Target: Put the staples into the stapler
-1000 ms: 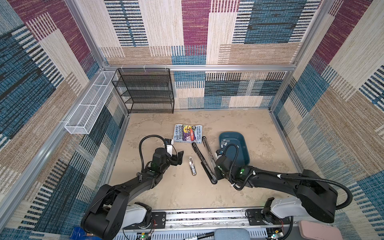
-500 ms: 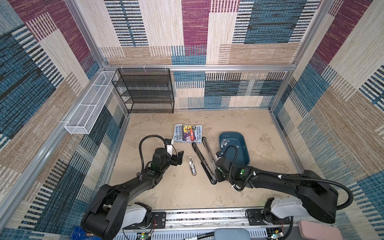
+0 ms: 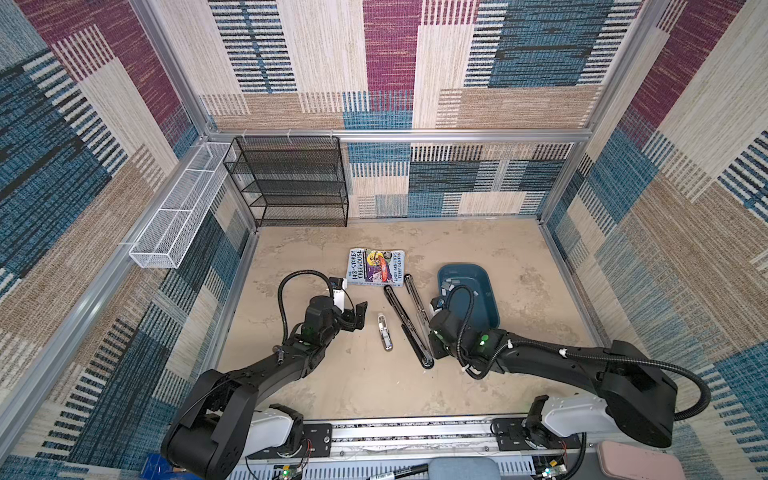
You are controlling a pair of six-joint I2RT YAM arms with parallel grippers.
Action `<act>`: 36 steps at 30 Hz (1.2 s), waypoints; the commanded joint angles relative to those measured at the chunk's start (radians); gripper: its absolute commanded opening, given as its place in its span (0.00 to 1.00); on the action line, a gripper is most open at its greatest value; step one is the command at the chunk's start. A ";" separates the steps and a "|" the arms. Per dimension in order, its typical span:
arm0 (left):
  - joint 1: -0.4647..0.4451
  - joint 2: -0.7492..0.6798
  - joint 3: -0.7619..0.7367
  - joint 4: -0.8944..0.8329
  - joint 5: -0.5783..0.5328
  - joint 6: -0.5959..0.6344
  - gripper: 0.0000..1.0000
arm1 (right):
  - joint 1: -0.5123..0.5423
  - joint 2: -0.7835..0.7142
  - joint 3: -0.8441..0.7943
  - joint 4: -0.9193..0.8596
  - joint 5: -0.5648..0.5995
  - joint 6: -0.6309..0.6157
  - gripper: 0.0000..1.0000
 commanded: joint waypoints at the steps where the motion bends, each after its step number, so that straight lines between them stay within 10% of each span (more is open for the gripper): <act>1: -0.002 0.040 -0.036 0.185 0.085 -0.011 0.92 | 0.007 -0.058 0.027 0.045 0.058 -0.055 0.38; 14: -0.005 -0.013 -0.165 0.327 0.236 -0.077 0.86 | 0.211 0.107 -0.005 0.485 0.023 -0.003 0.41; 36: -0.009 -0.074 -0.220 0.354 0.382 -0.081 0.88 | 0.230 0.437 0.045 0.575 0.020 0.022 0.42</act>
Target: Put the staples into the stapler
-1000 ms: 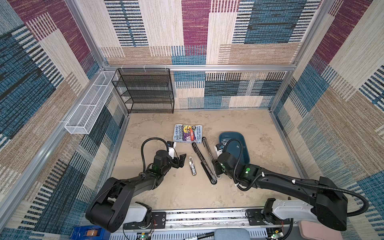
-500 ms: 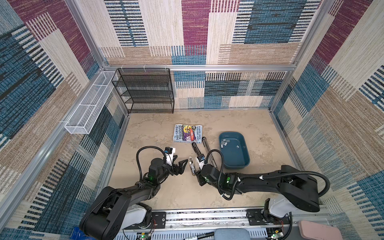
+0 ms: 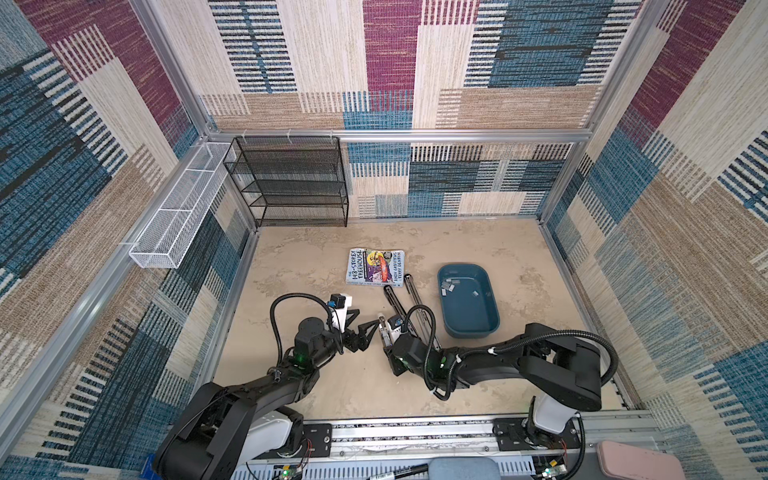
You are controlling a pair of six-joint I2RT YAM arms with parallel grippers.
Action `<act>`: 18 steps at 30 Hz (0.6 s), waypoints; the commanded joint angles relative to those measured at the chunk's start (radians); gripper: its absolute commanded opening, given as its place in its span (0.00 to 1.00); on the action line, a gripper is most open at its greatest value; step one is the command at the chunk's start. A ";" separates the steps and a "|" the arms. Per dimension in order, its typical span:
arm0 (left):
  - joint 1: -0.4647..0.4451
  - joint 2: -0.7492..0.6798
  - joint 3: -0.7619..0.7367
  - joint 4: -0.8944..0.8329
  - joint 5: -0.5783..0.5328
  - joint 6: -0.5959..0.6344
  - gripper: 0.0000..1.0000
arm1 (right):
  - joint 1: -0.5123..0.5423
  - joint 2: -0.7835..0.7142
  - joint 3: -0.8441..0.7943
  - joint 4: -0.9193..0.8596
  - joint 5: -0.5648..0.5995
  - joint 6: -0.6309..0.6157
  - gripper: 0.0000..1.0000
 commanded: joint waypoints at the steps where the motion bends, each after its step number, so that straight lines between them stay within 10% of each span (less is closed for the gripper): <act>1: -0.002 0.008 0.001 0.012 0.029 0.010 0.88 | 0.000 0.024 0.009 0.028 0.023 -0.009 0.40; 18: -0.009 0.113 0.034 0.065 0.101 -0.002 0.88 | -0.001 0.015 -0.061 0.106 0.094 -0.071 0.36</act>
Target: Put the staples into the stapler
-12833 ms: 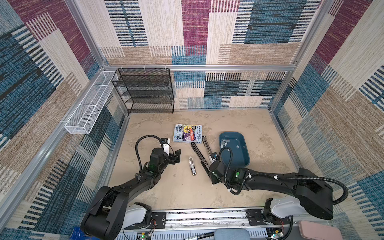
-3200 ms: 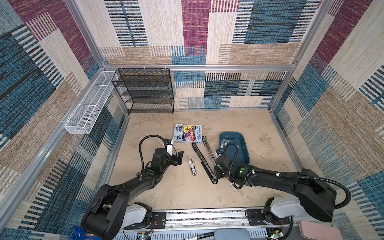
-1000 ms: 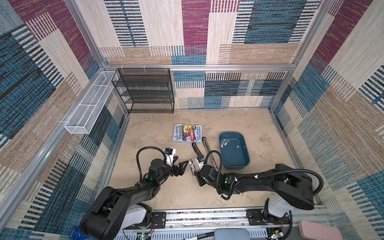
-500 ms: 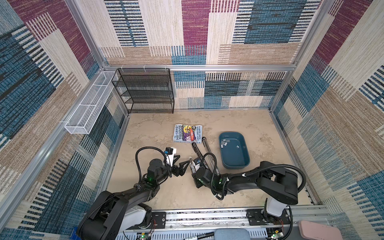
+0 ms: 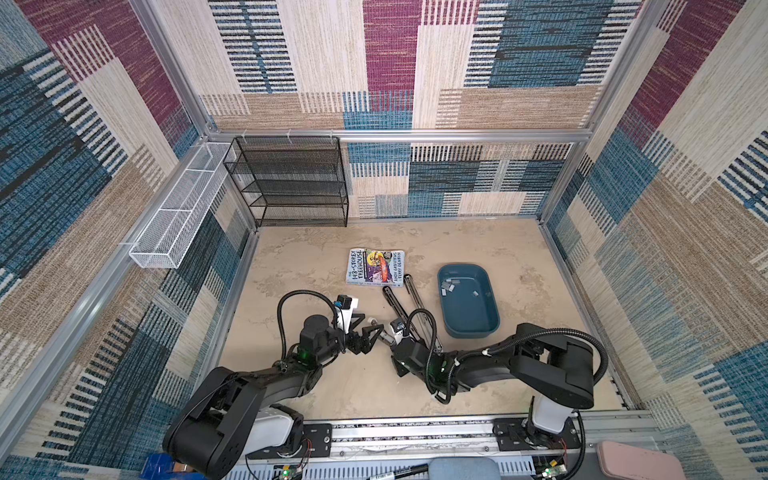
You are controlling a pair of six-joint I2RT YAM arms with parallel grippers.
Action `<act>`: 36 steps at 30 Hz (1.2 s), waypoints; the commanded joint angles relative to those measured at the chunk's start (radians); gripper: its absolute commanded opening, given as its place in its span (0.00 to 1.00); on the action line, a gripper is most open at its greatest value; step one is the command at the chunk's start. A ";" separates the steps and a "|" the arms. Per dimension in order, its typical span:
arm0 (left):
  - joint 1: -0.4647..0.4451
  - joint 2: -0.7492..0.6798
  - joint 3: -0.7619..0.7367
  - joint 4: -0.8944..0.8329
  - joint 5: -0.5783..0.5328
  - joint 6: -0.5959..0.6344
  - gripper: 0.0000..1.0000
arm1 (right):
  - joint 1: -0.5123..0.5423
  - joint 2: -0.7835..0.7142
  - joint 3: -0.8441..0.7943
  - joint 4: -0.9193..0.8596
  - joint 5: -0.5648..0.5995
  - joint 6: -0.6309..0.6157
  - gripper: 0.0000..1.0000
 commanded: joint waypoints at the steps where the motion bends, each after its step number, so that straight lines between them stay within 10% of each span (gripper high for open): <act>1: 0.000 0.017 0.011 0.058 0.027 -0.006 0.88 | -0.001 -0.009 -0.010 0.043 -0.012 -0.006 0.37; 13: -0.009 0.057 0.030 0.059 -0.071 -0.237 0.86 | 0.001 -0.039 -0.057 0.166 -0.057 0.020 0.39; 36: -0.151 0.010 0.043 -0.003 -0.088 -0.209 0.66 | 0.000 -0.032 -0.143 0.372 -0.091 0.024 0.24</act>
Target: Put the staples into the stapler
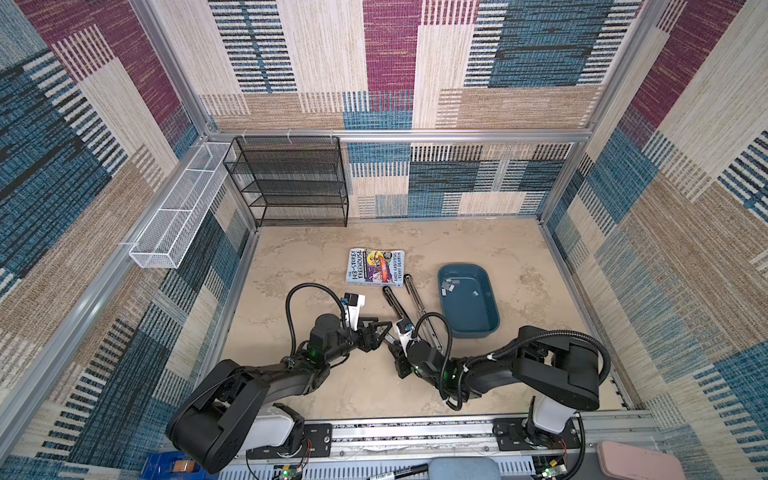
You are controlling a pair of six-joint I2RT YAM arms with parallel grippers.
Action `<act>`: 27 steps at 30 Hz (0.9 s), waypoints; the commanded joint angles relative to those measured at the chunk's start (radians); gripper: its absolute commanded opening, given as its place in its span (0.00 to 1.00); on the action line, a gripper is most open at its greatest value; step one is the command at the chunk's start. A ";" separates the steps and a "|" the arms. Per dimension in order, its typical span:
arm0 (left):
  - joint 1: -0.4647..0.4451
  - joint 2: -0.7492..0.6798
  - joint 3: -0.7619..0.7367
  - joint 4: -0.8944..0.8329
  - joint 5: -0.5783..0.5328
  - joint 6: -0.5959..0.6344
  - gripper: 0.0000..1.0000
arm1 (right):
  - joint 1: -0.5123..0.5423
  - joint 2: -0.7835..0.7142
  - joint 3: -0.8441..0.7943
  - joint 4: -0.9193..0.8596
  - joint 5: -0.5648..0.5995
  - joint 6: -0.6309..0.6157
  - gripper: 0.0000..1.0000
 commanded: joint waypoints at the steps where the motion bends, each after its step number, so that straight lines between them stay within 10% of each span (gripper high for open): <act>1: -0.030 -0.014 -0.004 0.001 -0.013 0.046 0.66 | -0.001 -0.013 -0.014 0.055 -0.005 0.015 0.24; 17: -0.114 0.064 -0.037 0.095 -0.111 0.101 0.56 | 0.000 -0.152 -0.091 0.044 0.061 0.001 0.25; 27: -0.115 -0.157 0.014 -0.285 -0.346 0.139 0.48 | -0.002 -0.185 -0.032 -0.001 0.083 -0.040 0.25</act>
